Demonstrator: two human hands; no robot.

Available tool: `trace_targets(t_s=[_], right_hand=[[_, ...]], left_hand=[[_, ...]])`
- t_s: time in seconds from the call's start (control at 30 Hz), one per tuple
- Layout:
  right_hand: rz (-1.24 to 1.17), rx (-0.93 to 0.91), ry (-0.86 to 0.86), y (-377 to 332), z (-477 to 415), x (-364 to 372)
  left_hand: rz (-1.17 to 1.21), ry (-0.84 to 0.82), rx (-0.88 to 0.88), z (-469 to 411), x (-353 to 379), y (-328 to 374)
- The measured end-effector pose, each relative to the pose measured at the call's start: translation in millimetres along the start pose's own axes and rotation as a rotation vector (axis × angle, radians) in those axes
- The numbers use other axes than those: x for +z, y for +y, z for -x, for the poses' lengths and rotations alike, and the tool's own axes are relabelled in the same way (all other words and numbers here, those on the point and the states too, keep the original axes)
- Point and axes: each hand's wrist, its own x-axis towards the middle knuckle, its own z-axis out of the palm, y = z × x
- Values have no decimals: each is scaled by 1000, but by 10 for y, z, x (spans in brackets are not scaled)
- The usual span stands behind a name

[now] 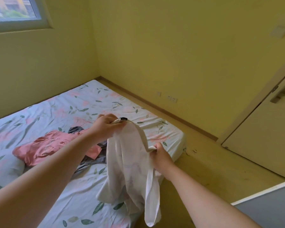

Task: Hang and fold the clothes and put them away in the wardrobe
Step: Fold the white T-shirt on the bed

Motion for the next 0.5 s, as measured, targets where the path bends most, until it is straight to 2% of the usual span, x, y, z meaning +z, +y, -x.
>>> trace_targets(t_s=[0.13,0.2,0.27,0.33,0.4,0.47,0.5], right_hand=[[-166,71,81,21,-197,-25],[-173,96,104,40,-302,1],[-151,87,149,40,-383,53],[-138,95,161,27,-438,128],[-97,94,97,30,-480,178],[-17,49,-64,40,-479,163],[68,14,-169,52,-475,143]], left_hand=[[443,-46,-250,-85,17,-263],[473,-111,-285,-132,48,-393],[403,-280,-280,-199,69,-485],[207,-491,-249,-264,75,-530],[-181,-707,-178,-320,100,-516],[-515,-835,-121,-358,148,-498],[-602,-852,-117,-370,168,-488]])
